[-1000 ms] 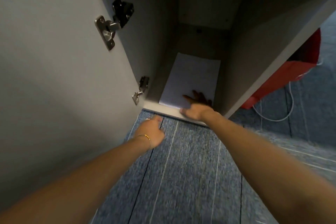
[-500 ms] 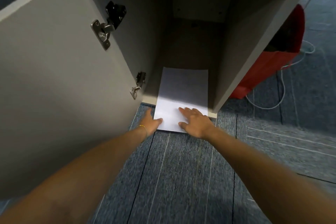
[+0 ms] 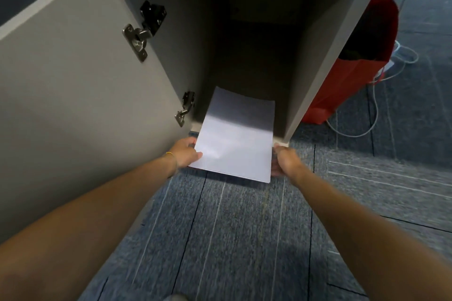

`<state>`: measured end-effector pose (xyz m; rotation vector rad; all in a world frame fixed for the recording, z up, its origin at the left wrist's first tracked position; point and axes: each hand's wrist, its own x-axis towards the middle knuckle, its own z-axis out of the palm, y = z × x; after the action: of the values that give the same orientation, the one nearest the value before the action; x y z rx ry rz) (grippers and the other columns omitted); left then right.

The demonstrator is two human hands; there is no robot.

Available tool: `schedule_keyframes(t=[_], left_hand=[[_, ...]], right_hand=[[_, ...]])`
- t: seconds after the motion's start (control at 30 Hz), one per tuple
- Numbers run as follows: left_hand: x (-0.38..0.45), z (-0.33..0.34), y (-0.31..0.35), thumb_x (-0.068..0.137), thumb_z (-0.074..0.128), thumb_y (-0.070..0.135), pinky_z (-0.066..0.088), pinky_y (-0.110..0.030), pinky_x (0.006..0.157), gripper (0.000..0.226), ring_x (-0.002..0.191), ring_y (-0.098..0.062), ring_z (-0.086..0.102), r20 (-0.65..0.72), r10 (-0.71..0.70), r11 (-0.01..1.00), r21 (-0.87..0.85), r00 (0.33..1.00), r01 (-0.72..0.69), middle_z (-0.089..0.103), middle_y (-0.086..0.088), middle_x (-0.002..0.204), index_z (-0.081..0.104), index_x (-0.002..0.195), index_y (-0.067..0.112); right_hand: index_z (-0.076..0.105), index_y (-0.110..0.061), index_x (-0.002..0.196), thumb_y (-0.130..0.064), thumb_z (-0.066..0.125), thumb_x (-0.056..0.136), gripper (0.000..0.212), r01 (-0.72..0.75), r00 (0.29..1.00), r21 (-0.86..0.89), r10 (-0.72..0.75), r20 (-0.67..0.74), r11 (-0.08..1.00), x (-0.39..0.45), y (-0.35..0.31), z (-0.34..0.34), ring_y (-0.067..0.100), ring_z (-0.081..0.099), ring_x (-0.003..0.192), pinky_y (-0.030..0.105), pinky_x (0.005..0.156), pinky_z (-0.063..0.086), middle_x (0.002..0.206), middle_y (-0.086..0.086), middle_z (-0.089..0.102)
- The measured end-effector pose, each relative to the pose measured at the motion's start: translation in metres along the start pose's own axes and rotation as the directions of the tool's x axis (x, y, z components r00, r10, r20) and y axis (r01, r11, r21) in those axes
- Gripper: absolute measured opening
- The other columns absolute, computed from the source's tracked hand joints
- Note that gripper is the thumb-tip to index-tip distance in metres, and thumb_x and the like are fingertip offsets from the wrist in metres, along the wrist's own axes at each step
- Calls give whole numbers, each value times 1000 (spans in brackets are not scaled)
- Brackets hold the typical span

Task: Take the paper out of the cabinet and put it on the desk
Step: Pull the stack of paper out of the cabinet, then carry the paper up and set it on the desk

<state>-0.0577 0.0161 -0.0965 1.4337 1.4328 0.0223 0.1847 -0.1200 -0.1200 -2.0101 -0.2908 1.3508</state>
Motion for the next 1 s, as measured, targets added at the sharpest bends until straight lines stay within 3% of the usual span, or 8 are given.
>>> schedule_keyframes(t=[0.07,0.2,0.33,0.5,0.6,0.73,0.9,1.0], left_hand=[[-14,-6,-7,90,59,-2,51,-36,91,34,108,-29,65,46,-6,999,38,999,4,69,-13,118,61,124,6],[-35,-10,-25,90,58,-2,52,-46,101,42,117,-32,64,129,-43,999,14,991,41,68,-14,127,58,130,8],[-50,4,-37,91,57,15,56,-41,84,45,109,-33,67,165,-127,920,-348,978,178,67,-15,129,54,135,7],[-53,12,-14,99,52,34,52,-49,97,45,121,-37,64,203,-140,791,-566,969,233,66,-16,133,58,137,11],[-69,12,5,99,53,24,52,-52,96,39,113,-36,66,151,-159,811,-543,976,216,66,-15,130,58,136,10],[-123,8,29,93,60,24,49,-55,104,44,120,-36,64,30,-222,882,-420,975,214,66,-11,134,59,136,15],[-221,-17,91,97,54,18,44,-41,109,43,123,-28,57,-60,-259,917,-329,964,225,59,-4,138,53,139,9],[-287,-37,132,100,51,12,41,-33,103,38,116,-23,55,-83,-271,911,-344,959,228,58,0,130,54,137,7]], right_hand=[[63,-9,117,-36,44,107,35,-20,999,237,8,53,971,6,-6,10,31,72,97,48,92,59,109,13,74],[58,-7,132,-6,51,102,31,43,998,308,-54,25,951,6,-11,26,42,68,113,59,99,55,131,19,68],[56,-20,135,0,43,103,40,98,993,277,-114,40,956,-15,-18,32,35,66,114,56,100,54,128,8,67],[54,-19,142,-2,45,104,43,115,992,222,-125,31,968,-47,-20,23,34,65,116,56,102,52,131,6,65],[50,-21,148,-1,43,104,48,125,990,176,-134,40,976,-80,-25,10,31,63,116,53,103,51,129,2,62],[51,-16,148,1,41,103,49,115,991,81,-120,53,990,-141,-42,-8,27,64,117,40,92,51,132,2,63],[48,-12,148,5,40,100,51,105,994,8,-105,41,994,-241,-82,-33,25,58,118,37,97,46,130,3,59],[46,-17,150,3,42,99,55,104,994,-17,-103,47,994,-300,-111,-49,26,59,119,37,98,48,132,4,60]])
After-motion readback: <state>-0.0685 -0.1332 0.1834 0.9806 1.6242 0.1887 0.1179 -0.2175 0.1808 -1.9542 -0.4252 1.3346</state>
